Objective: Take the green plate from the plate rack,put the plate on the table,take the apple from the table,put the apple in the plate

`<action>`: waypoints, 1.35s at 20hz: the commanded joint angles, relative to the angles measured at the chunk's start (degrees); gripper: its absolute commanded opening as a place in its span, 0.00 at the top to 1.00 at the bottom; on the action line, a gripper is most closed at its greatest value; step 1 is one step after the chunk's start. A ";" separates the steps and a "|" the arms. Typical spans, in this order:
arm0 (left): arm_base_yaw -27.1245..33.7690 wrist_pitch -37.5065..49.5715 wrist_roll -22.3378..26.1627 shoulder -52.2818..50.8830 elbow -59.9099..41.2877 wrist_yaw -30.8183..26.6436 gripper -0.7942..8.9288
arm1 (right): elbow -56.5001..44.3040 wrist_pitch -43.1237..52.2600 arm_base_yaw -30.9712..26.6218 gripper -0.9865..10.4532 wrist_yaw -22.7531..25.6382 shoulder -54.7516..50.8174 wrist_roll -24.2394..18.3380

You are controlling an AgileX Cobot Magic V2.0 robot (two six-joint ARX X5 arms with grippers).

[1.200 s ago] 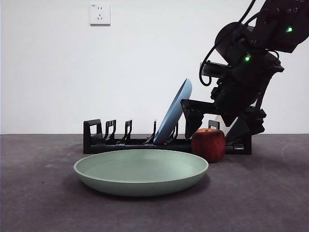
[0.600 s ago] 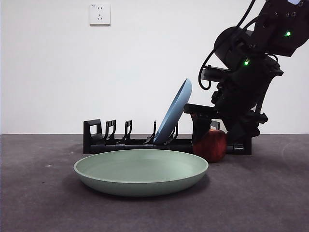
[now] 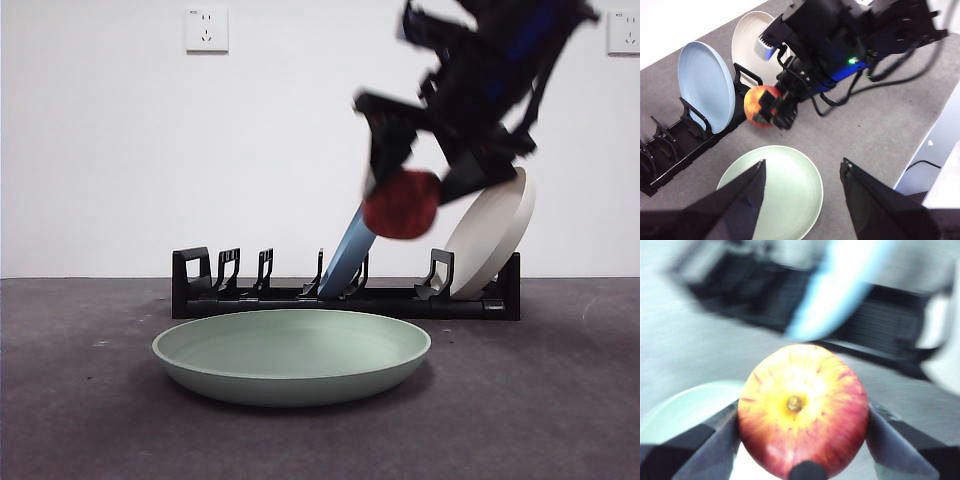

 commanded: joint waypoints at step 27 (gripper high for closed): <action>-0.20 0.22 -0.39 0.02 -0.04 -0.15 0.66 | -0.11 -0.37 15.52 0.36 0.22 13.44 0.48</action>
